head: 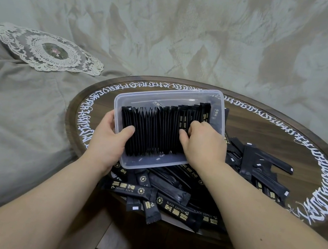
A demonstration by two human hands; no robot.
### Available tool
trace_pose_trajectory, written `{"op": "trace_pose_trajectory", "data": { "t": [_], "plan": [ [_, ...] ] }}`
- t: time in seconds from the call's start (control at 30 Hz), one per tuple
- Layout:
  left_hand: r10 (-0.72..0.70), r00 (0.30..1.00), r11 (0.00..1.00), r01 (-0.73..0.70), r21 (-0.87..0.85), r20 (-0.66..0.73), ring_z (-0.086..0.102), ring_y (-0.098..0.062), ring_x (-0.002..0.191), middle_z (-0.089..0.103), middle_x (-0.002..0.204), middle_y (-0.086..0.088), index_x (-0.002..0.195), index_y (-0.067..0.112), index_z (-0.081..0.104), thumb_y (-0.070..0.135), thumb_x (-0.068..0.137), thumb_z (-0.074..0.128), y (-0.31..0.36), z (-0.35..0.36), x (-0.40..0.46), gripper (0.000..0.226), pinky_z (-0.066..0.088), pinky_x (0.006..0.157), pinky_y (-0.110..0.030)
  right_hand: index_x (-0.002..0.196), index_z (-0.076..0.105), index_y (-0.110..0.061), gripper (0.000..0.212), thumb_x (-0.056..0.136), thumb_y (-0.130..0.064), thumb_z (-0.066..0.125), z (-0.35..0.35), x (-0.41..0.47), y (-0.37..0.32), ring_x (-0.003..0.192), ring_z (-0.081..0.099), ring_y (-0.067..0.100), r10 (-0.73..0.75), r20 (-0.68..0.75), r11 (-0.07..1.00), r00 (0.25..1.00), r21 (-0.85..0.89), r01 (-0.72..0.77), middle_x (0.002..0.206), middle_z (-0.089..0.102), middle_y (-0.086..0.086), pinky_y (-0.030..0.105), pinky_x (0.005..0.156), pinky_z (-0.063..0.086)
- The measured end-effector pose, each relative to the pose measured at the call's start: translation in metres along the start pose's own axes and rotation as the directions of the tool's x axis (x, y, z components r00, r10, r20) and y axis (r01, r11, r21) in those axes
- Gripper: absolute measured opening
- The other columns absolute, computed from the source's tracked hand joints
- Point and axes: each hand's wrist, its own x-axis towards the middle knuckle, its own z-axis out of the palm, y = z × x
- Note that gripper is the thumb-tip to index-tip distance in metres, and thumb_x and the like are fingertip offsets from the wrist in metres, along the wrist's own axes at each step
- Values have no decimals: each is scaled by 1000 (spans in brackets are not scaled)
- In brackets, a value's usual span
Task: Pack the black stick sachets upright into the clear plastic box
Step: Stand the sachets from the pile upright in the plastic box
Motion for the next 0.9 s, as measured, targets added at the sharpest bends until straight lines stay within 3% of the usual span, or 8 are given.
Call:
{"op": "trace_pose_trajectory", "data": {
  "t": [0.23, 0.37, 0.6, 0.77, 0.9],
  "plan": [
    [-13, 1000, 1000, 12, 0, -13, 64, -11, 105, 67, 115, 4, 132, 21, 51, 5, 91, 59, -1, -2, 1, 45, 50, 95, -37, 98, 56, -14, 32, 98, -42, 41, -2, -1, -2, 89, 59, 30, 2, 18, 1000, 1000, -22, -1, 98, 58, 4, 30, 65, 34],
    [-14, 999, 1000, 14, 4, -33, 64, -7, 103, 66, 114, 5, 131, 22, 50, 6, 91, 59, 2, -2, 1, 44, 49, 93, -31, 109, 54, -12, 29, 98, -36, 42, -6, -5, -3, 89, 56, 30, 22, -27, 998, 999, 63, -20, 111, 49, 6, 30, 66, 34],
    [-19, 999, 1000, 20, 23, -48, 63, -10, 103, 65, 115, 4, 126, 28, 50, 8, 91, 59, 2, -4, 1, 42, 50, 93, -34, 120, 50, -8, 31, 96, -28, 45, -6, -8, -2, 99, 54, 32, 43, 35, 993, 998, 112, -47, 123, 43, 9, 34, 76, 41],
    [-28, 999, 999, 30, 37, -46, 63, -10, 104, 65, 115, 4, 128, 28, 50, 9, 91, 59, 1, -6, 1, 43, 50, 95, -36, 100, 52, -7, 21, 96, -26, 45, -5, -8, -2, 77, 46, 27, 48, 35, 993, 998, 110, -52, 117, 40, 7, 30, 68, 36],
    [-29, 998, 999, 31, 38, -49, 63, -11, 105, 65, 115, 4, 126, 29, 50, 10, 91, 60, 1, -6, 2, 41, 49, 96, -37, 97, 50, -7, 19, 95, -25, 47, -5, -8, -4, 74, 44, 26, 55, 33, 990, 998, 125, -59, 115, 39, 7, 29, 67, 35]
  ]
}}
